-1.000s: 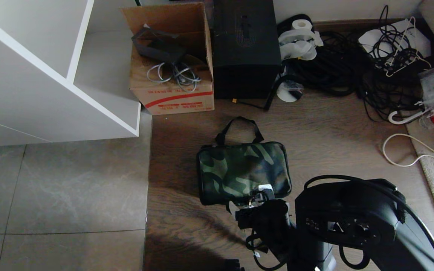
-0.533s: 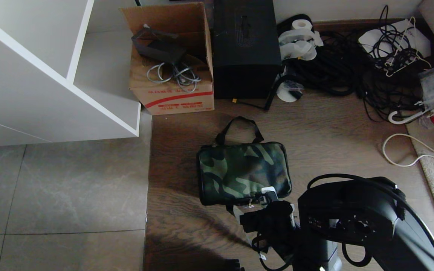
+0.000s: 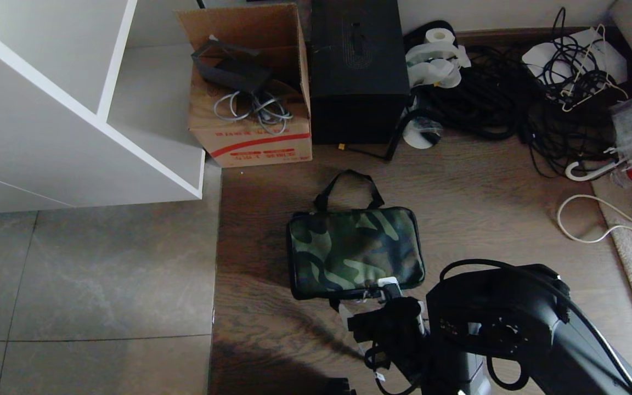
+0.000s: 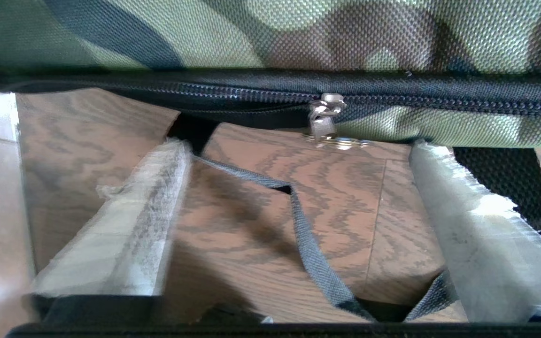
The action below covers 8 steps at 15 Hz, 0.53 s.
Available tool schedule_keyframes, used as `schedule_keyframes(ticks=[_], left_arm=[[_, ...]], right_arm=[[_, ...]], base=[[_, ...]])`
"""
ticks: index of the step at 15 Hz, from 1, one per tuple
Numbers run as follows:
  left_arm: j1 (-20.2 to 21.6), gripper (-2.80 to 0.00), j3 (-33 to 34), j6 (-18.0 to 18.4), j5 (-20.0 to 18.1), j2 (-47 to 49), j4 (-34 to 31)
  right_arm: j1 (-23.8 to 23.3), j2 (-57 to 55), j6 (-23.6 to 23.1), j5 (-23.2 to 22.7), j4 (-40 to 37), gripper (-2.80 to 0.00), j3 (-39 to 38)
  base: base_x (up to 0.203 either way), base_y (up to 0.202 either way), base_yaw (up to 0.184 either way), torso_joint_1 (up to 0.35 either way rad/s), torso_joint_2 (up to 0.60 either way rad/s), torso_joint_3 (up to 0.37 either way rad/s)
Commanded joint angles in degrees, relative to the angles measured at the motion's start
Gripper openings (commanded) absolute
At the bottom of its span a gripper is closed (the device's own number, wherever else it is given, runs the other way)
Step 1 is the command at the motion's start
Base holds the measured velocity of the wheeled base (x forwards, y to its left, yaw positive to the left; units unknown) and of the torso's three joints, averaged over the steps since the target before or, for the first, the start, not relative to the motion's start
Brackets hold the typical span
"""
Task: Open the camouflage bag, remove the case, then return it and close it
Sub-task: Open the top of the storage box
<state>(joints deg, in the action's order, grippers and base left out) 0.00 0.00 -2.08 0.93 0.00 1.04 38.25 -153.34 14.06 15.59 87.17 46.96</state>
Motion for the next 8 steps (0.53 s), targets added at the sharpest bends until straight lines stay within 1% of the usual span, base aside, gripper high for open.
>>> schedule_keyframes(ticks=[1,8], left_arm=[[0.0,-2.8,0.5,0.0,0.0,0.0,0.0],[0.0,-2.8,0.5,0.0,0.0,0.0,0.0]], right_arm=[[-0.1,-0.9,0.1,0.2,0.5,-2.8,0.5],[-0.5,-0.6,-0.8,0.2,0.5,-2.8,0.1]], base=[[0.0,0.0,0.0,0.0,0.0,0.0],[0.0,0.0,0.0,0.0,0.0,0.0]])
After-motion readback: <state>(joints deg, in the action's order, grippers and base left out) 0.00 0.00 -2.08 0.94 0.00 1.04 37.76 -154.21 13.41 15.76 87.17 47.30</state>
